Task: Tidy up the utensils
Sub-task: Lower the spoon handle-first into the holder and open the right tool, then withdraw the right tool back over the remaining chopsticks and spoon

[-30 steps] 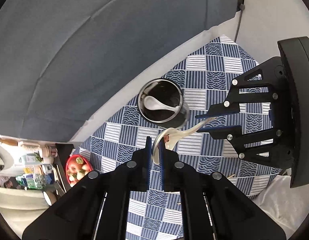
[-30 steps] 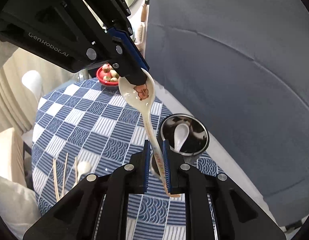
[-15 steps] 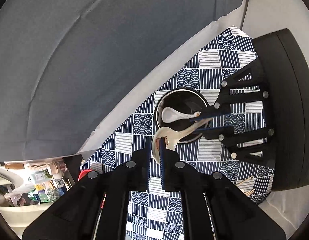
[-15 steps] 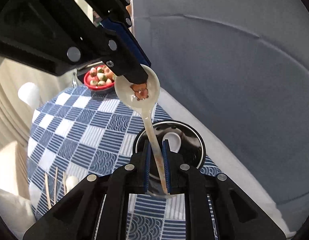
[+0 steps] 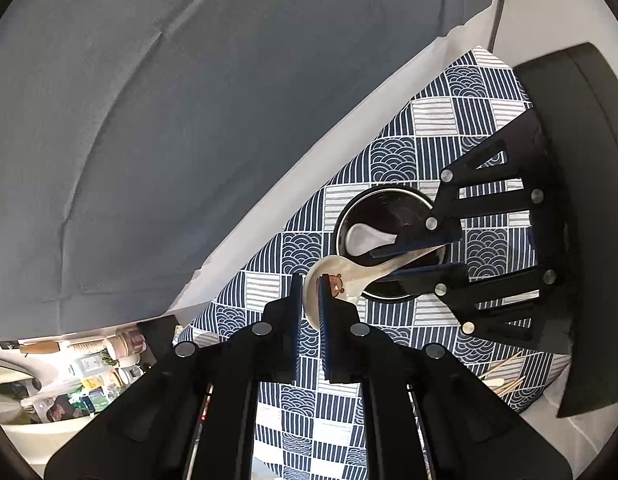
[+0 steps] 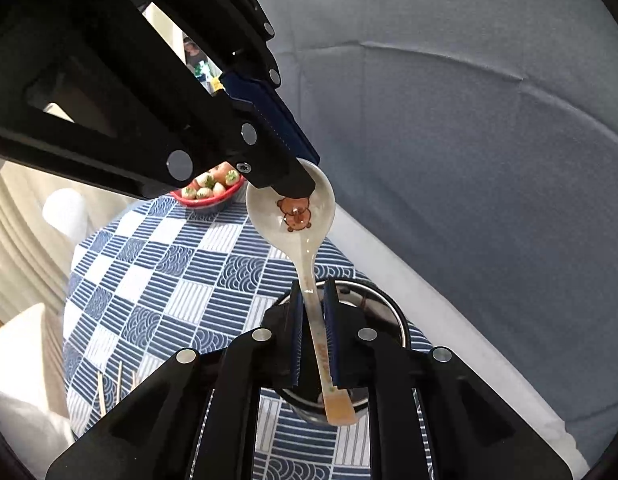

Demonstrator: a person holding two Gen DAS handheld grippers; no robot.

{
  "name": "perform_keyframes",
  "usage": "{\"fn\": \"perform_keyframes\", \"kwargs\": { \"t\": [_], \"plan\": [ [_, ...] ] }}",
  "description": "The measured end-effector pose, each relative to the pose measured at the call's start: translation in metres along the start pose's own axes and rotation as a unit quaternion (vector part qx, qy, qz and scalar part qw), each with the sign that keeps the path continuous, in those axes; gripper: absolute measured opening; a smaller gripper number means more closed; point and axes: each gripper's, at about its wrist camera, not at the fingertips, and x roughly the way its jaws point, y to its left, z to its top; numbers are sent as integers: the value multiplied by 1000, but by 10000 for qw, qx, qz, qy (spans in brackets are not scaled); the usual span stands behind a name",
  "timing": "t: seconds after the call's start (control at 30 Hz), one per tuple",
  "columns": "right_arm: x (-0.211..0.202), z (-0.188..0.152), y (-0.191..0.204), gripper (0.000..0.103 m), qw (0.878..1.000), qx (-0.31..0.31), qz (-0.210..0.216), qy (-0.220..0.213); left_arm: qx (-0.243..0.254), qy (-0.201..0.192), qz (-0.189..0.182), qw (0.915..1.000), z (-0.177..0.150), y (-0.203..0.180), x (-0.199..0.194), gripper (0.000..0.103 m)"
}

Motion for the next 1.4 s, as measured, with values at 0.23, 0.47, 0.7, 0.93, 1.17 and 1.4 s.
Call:
{"fn": "perform_keyframes", "kwargs": {
  "t": [0.23, 0.47, 0.7, 0.93, 1.17, 1.4],
  "plan": [
    [-5, 13, -3, 9, 9997, 41, 92, -200, -95, -161, 1, 9998, 1, 11, -15, 8],
    [8, 19, -5, 8, 9993, 176, 210, -271, -117, -159, -10, 9998, 3, 13, -19, 9],
    [22, 4, -7, 8, 9992, 278, 278, -79, -147, 16, -230, 9996, -3, 9, 7, 9],
    [10, -12, -14, 37, 9987, 496, 72, -125, -319, -131, -463, 9983, -15, 5, 15, 47],
    [-24, -23, -16, 83, 9967, 682, -225, -380, -652, -379, -447, 9961, -47, 6, 9, 73],
    [-51, -30, 1, 88, 9959, 617, -595, -285, -1211, -560, -407, 9902, -100, 7, 0, 83]
  ]
}}
